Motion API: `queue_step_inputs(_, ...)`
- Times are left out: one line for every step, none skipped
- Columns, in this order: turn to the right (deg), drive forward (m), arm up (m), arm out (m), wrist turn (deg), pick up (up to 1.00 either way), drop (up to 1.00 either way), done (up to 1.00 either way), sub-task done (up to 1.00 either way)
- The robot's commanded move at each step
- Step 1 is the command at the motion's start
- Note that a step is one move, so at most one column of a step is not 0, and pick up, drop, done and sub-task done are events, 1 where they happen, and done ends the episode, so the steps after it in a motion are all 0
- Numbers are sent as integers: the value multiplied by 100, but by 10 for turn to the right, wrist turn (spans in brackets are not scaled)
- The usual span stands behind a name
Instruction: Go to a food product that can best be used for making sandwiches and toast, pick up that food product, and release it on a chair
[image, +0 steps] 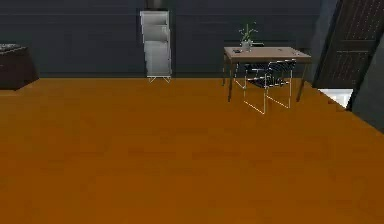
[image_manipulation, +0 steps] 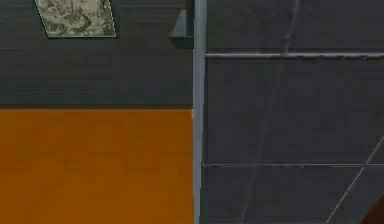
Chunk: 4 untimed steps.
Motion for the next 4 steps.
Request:
queue_step_inputs(360,0,0,0,0,0,0,0,0)
queue_step_inputs(0,100,0,0,0,0,0,0,0)
queue_step_inputs(0,100,0,0,0,0,0,0,0)
queue_step_inputs(0,100,0,0,0,0,0,0,0)
